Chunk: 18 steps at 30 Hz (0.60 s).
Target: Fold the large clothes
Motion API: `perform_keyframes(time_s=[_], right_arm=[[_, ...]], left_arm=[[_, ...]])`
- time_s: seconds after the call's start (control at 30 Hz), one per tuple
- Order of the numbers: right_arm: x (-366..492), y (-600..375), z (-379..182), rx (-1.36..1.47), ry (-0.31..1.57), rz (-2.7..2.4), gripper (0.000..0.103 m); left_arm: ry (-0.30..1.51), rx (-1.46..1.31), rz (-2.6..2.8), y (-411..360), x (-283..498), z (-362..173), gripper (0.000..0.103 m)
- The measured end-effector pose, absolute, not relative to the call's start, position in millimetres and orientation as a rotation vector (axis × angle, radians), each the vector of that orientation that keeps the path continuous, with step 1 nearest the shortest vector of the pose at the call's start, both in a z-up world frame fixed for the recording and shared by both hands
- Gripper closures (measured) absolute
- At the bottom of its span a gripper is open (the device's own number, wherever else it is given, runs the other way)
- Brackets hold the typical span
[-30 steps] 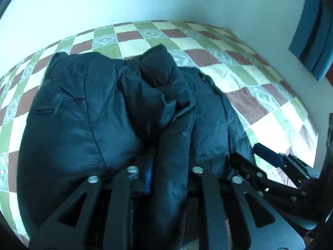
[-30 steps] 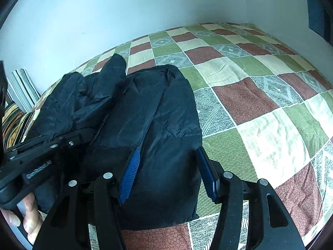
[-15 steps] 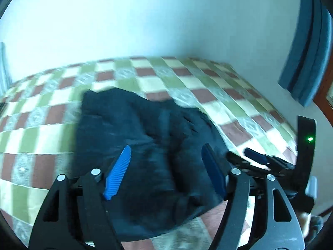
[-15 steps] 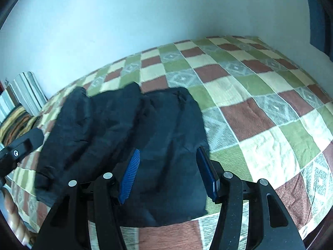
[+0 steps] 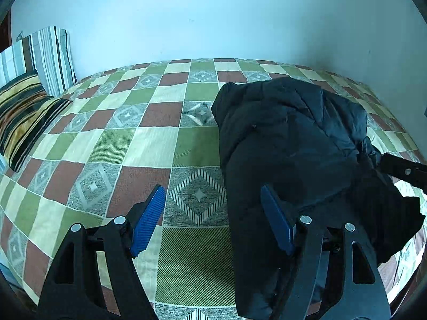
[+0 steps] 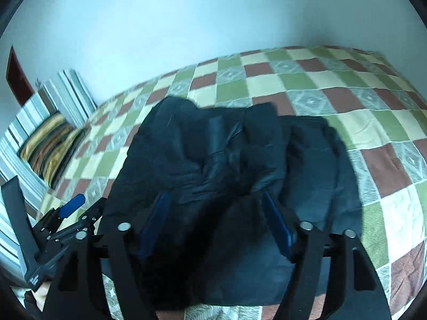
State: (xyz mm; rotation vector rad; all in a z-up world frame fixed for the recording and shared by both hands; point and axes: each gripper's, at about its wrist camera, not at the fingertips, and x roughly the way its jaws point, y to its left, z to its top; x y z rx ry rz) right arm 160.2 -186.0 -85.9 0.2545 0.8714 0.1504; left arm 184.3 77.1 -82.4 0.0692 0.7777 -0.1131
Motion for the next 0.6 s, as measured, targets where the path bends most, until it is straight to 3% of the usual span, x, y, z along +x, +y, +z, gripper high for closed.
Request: perform_keyframes(time_s=[0.53,0.57,0.6], right_arm=[[191,-171,-101,0.253,0.948,0.132,0.03],[192,-168,-104,0.246,0.952,0.138,0.031],[192,-166,-106,0.245,0.956,0.152,0.043]], left_arm=[[0.781,0.014,-0.164,80,187,-94,0.029],[0.783,0.013,-0.162,80,187,-95,0.029],[0.784,0.012,-0.162,80,187,-96,0.029]])
